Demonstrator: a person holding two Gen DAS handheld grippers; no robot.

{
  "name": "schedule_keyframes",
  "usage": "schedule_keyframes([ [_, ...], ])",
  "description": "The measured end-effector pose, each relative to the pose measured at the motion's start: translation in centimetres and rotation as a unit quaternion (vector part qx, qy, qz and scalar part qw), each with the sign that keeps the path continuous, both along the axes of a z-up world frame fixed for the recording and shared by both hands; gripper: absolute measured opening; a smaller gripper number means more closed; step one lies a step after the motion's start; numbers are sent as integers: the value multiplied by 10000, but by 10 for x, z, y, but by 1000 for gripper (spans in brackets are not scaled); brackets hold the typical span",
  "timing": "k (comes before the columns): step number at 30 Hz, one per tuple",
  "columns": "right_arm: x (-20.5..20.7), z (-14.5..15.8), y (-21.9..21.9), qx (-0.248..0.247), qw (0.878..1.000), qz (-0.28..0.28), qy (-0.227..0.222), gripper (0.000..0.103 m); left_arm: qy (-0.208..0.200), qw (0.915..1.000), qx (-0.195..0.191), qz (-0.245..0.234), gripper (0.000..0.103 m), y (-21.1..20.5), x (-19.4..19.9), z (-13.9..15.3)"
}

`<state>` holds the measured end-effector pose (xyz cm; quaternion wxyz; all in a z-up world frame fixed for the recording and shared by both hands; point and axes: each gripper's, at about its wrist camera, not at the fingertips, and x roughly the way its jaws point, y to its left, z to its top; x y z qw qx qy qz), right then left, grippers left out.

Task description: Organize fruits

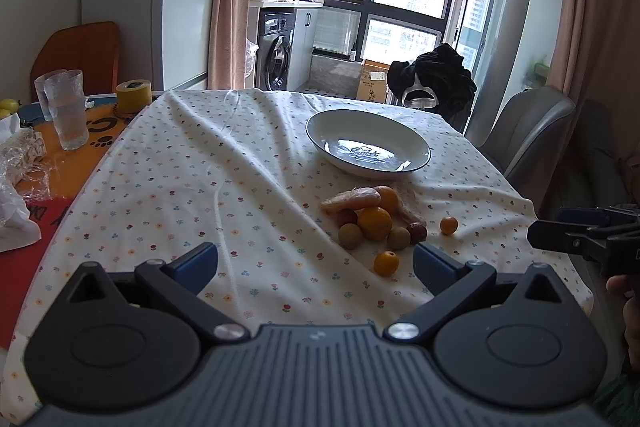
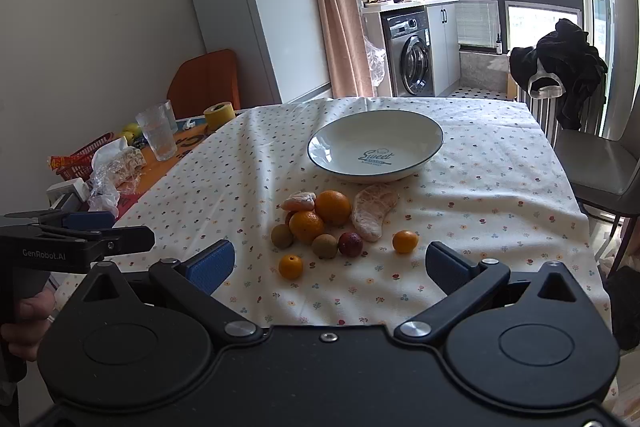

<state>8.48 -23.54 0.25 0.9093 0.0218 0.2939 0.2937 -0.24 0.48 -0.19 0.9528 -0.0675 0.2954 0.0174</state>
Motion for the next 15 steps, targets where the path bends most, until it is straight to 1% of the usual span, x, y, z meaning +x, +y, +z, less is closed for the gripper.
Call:
schedule_keyframes([
  [15, 1, 1, -4, 13, 10000, -57, -36, 103, -1, 10000, 17, -54, 103, -8, 0, -1],
])
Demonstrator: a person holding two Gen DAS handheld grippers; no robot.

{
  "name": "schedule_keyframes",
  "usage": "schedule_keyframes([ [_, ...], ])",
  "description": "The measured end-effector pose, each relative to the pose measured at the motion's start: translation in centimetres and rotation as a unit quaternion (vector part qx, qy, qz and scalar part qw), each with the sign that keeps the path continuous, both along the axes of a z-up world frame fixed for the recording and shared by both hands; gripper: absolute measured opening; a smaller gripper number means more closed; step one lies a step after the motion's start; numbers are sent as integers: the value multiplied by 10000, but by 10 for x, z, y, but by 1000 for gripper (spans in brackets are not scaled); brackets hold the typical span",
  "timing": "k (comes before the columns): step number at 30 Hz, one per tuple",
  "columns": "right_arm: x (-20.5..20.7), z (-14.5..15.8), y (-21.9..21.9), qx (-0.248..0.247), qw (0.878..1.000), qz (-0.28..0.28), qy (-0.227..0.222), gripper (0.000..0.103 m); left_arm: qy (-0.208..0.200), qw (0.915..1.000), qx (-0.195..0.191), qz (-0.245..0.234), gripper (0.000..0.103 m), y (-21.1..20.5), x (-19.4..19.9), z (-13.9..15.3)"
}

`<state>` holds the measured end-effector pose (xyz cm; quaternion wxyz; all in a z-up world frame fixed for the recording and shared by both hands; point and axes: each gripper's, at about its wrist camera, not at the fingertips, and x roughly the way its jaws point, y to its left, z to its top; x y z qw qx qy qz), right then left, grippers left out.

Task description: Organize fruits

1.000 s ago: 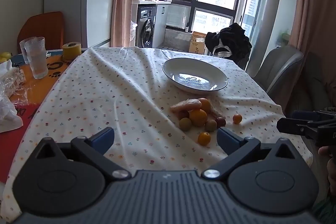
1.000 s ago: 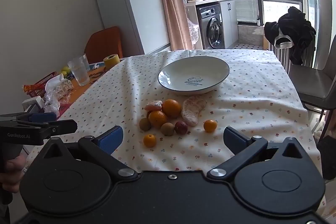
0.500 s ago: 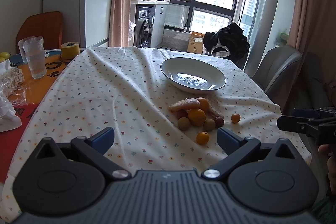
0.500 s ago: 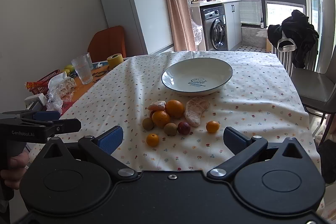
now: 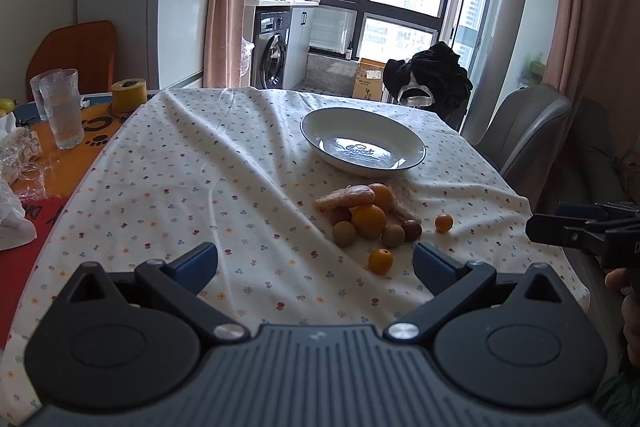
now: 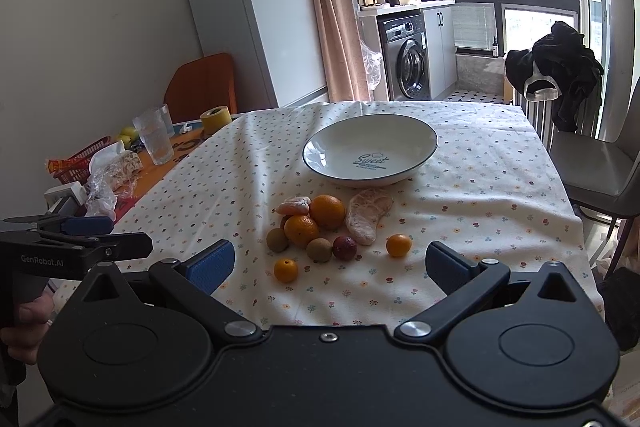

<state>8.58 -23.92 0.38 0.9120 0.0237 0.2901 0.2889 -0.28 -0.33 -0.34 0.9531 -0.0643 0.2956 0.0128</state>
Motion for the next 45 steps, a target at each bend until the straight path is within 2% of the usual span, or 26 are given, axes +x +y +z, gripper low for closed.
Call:
schedule_keyframes([
  [45, 7, -10, -3, 90, 9999, 14, 56, 103, 31, 10000, -50, -36, 103, 6, 5, -14],
])
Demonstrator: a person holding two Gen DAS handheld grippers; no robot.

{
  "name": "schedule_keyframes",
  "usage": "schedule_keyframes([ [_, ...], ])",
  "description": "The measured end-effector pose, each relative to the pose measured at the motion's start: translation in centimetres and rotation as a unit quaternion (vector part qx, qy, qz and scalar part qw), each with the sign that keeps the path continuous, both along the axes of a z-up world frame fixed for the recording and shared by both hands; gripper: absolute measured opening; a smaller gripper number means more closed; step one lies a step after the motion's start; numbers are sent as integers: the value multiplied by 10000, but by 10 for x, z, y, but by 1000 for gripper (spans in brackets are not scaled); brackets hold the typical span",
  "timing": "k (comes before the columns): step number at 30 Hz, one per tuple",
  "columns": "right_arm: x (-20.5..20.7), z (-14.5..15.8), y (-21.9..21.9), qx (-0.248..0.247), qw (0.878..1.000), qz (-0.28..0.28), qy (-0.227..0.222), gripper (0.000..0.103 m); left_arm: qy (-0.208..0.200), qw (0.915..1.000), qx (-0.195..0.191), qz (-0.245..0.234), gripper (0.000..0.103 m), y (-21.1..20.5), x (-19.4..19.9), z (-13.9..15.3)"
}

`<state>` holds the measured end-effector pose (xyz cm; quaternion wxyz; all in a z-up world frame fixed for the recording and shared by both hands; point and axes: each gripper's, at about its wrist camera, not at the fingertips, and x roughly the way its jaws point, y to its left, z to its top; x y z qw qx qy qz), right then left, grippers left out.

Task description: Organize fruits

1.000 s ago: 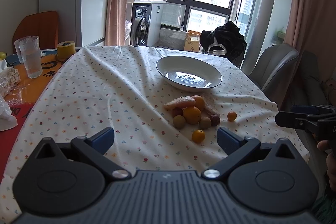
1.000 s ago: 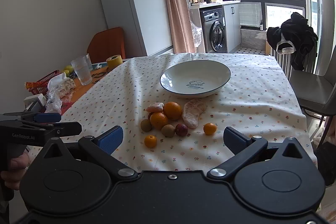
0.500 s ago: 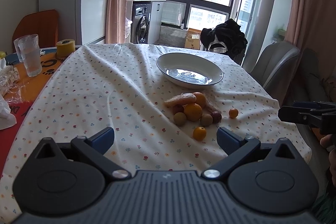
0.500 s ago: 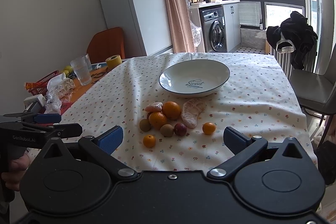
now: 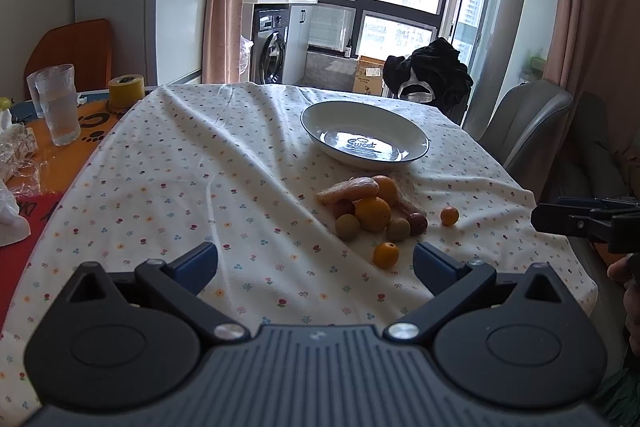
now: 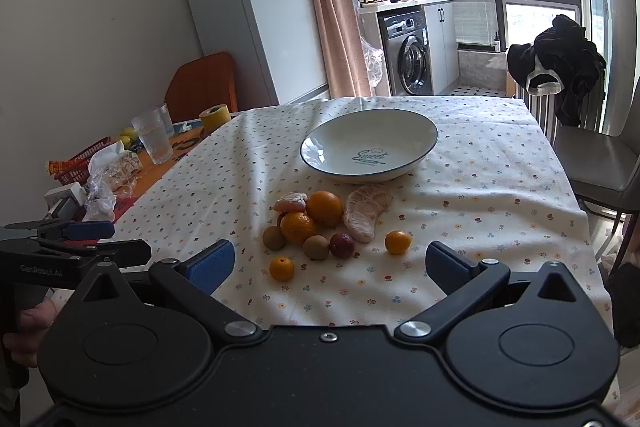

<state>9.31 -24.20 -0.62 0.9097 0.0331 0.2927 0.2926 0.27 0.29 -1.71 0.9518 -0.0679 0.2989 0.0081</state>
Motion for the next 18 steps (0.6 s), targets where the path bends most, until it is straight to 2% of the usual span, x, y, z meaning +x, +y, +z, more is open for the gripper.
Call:
schedule_keyframes([
  [3, 1, -3, -3, 87, 10000, 35, -13, 103, 6, 9999, -102, 11, 103, 1, 4, -6],
  [7, 5, -9, -4, 70, 10000, 28, -38, 103, -3, 10000, 1, -16, 103, -2, 9, -14],
  [11, 9, -17, -6, 137, 9998, 65, -114, 103, -33, 9999, -164, -13, 102, -1, 14, -20],
  [18, 21, -32, -10, 305, 9994, -23, -131, 103, -86, 9999, -116, 11, 99, -7, 23, -28],
])
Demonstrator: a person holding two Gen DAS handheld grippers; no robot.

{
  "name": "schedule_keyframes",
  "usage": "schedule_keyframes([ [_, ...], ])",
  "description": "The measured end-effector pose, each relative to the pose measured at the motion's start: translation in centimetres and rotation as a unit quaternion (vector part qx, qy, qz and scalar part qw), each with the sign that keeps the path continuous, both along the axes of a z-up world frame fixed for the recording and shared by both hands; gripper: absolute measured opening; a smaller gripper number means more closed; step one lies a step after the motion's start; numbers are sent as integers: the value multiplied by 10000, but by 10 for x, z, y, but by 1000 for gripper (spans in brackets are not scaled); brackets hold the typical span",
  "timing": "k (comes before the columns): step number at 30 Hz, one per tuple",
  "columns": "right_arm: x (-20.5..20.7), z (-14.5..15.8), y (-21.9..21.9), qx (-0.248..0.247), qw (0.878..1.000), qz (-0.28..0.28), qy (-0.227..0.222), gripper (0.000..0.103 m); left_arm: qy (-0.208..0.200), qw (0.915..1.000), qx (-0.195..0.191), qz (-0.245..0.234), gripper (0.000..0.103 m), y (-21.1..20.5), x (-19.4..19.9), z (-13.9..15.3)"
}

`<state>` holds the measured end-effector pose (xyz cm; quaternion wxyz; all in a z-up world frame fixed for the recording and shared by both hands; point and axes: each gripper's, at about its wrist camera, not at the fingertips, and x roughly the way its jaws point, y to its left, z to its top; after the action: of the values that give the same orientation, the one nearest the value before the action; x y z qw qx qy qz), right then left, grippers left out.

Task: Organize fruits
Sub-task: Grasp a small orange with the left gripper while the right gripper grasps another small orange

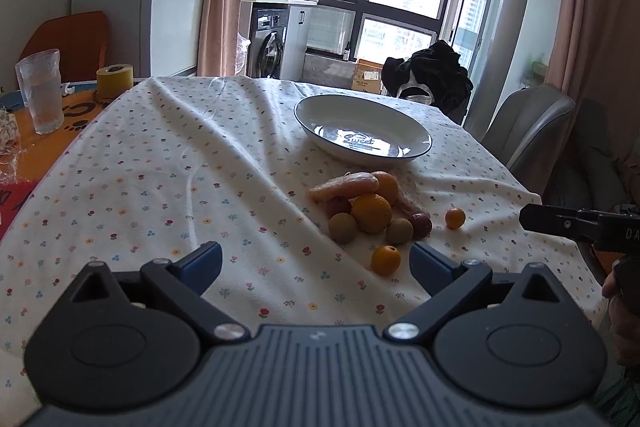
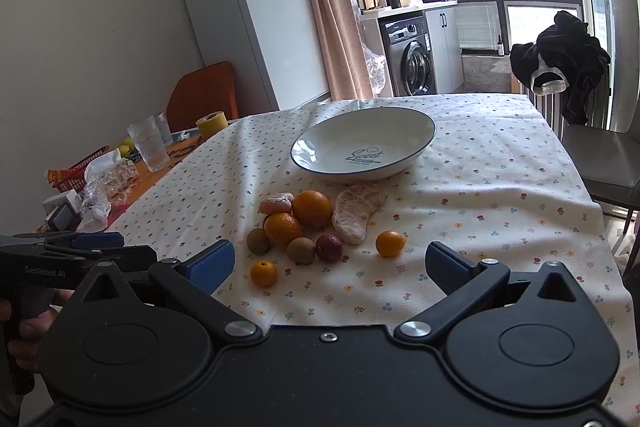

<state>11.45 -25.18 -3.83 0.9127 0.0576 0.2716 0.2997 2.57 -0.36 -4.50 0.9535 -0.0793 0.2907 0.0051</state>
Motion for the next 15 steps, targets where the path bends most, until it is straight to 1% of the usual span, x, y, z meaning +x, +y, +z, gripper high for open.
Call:
schedule_keyframes([
  [4, 10, -8, -5, 135, 9999, -58, 90, 101, 18, 10000, -61, -19, 91, -2, 7, -3],
  [5, 12, -10, -6, 139, 9998, -82, 99, 99, 6, 10000, -72, -35, 88, -4, 9, -4],
  [7, 17, -14, -8, 145, 9997, -114, 144, 95, 3, 9999, -72, -78, 83, -7, 13, -6],
  [11, 26, -23, -9, 168, 9994, -116, 262, 86, 45, 9997, -156, -193, 67, -13, 22, -10],
  [15, 32, -29, -8, 168, 9992, -61, 345, 76, 68, 9993, -231, -291, 61, -19, 30, -14],
])
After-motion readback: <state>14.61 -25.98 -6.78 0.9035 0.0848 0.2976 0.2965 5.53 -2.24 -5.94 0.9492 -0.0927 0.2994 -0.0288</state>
